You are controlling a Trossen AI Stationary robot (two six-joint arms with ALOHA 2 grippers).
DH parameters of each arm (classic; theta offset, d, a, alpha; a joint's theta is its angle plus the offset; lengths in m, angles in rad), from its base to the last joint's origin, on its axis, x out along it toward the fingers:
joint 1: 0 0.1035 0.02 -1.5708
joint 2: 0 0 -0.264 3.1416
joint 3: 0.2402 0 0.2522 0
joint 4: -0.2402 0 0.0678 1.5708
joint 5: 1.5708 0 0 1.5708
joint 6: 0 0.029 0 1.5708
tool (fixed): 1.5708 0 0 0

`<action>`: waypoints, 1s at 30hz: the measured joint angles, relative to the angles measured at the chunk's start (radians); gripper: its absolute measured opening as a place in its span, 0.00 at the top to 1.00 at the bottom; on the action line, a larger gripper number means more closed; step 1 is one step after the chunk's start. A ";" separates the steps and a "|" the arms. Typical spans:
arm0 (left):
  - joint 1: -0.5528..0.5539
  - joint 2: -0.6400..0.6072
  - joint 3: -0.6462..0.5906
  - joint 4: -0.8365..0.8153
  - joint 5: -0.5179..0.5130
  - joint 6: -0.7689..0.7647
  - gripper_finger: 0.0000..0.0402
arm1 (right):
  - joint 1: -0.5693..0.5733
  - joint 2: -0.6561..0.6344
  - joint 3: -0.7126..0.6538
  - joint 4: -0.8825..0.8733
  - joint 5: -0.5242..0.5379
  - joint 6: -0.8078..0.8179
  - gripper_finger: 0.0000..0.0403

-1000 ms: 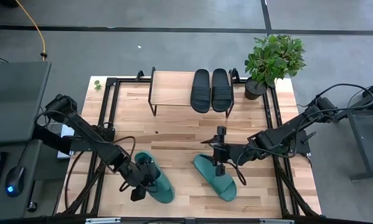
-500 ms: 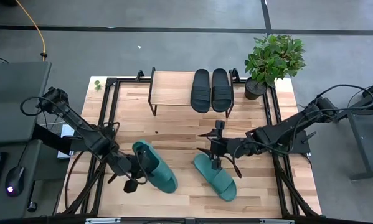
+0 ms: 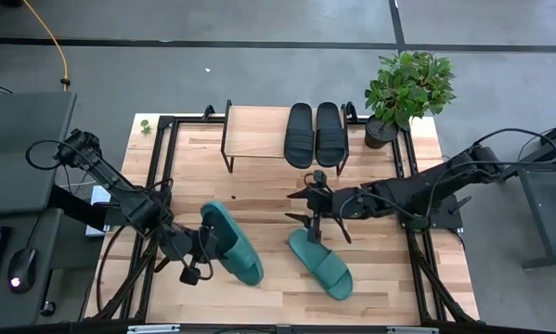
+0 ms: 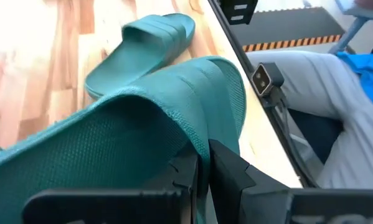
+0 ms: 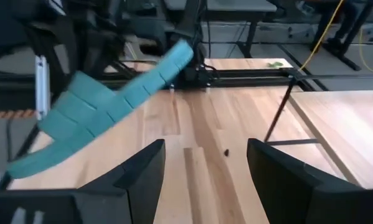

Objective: Pick and place slides into the shelf
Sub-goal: Put the left green slipper on the shelf

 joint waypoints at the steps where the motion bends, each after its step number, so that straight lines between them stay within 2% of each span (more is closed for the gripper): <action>1: -0.001 0.000 0.004 -0.005 -0.003 0.014 0.95 | -0.002 0.005 0.000 -0.004 -0.007 -0.028 0.46; 6: -0.001 0.001 0.005 0.007 0.006 0.102 0.95 | -0.011 0.051 0.000 0.037 -0.108 -0.249 0.46; 9: -0.001 0.001 0.006 0.008 0.023 0.147 0.95 | -0.011 0.073 0.000 0.084 -0.130 -0.341 0.46; 13: -0.001 0.001 0.005 0.020 0.101 0.207 0.95 | -0.011 0.081 0.000 0.109 -0.131 -0.430 0.46; 22: -0.001 0.003 0.006 0.044 0.179 0.303 0.95 | -0.007 0.092 0.000 0.108 -0.132 -0.598 0.46; 28: -0.001 0.035 0.008 0.100 0.308 0.409 0.98 | -0.004 0.139 0.000 0.152 -0.199 -0.687 0.46; 30: -0.001 0.045 0.007 0.094 0.319 0.425 0.98 | -0.004 0.160 0.000 0.209 -0.217 -0.706 0.46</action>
